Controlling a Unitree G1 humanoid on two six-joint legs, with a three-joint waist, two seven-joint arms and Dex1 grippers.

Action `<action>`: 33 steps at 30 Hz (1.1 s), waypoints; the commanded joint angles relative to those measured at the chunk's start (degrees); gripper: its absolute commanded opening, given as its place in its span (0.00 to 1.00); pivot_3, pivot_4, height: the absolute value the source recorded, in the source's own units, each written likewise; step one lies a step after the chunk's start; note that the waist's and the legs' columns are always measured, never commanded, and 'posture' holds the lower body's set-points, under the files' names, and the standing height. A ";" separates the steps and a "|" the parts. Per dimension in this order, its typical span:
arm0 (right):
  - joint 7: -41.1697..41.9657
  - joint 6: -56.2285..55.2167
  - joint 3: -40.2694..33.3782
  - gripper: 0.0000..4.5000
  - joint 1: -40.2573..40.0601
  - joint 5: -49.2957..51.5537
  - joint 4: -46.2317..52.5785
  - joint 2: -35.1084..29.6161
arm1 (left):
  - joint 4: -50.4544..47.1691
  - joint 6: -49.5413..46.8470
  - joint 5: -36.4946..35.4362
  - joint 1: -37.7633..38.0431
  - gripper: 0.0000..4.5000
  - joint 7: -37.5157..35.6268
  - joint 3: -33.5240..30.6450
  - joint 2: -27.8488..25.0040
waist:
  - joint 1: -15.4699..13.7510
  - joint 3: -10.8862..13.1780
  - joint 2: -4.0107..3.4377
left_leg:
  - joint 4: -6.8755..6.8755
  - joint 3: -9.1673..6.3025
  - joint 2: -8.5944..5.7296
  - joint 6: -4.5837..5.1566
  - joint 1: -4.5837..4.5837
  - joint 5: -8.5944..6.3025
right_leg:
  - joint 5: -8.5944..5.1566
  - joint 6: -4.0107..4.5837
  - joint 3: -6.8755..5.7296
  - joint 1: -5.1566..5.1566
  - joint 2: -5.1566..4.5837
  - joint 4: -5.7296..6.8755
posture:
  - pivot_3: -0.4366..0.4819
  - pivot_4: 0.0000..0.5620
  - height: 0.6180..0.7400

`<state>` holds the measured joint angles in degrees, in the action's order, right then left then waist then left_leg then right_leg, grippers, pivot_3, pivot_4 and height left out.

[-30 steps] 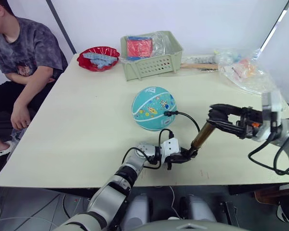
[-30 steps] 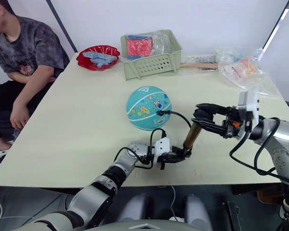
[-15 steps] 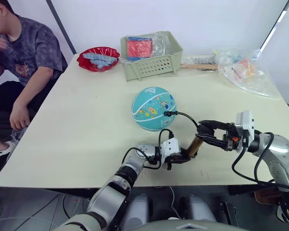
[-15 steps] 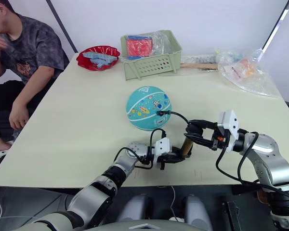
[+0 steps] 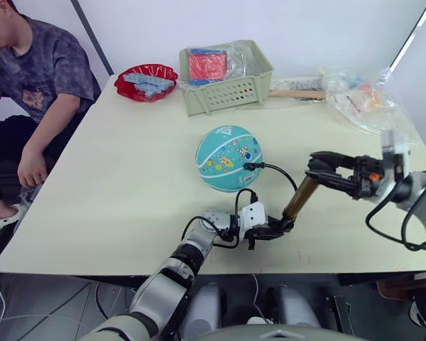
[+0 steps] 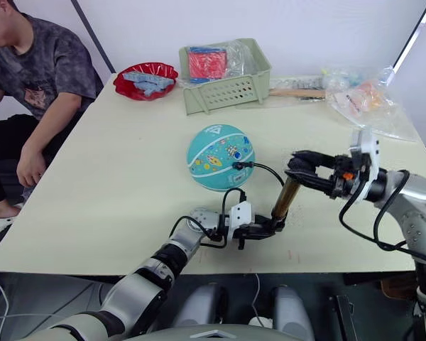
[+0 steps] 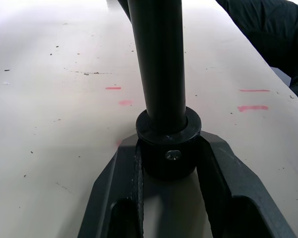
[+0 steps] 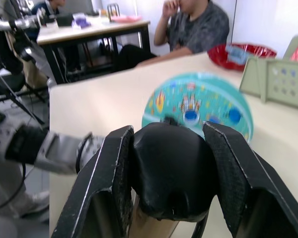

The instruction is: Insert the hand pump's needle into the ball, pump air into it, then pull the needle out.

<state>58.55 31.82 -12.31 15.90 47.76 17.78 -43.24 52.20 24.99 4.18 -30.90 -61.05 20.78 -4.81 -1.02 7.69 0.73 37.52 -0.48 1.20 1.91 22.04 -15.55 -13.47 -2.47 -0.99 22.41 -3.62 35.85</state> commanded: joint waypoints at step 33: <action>2.32 -13.14 13.07 0.37 -12.21 -15.27 -0.83 4.19 | 3.81 -2.79 3.44 2.68 0.24 1.17 1.68 -1.54 | 0.22 -0.53 0.25 | -0.04 0.03 0.04 0.00 -0.26 0.00 | -0.03 -0.02 0.01 -0.18 0.07 0.01 | 0.48 0.27 0.98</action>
<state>59.72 17.14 -4.11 6.61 35.02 19.32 -39.36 52.24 24.97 4.94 -30.45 -60.31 20.92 -5.23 -0.80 7.16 0.98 37.48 -0.46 1.24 1.90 21.78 -15.55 -13.49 -2.49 -0.98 22.23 -3.54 35.85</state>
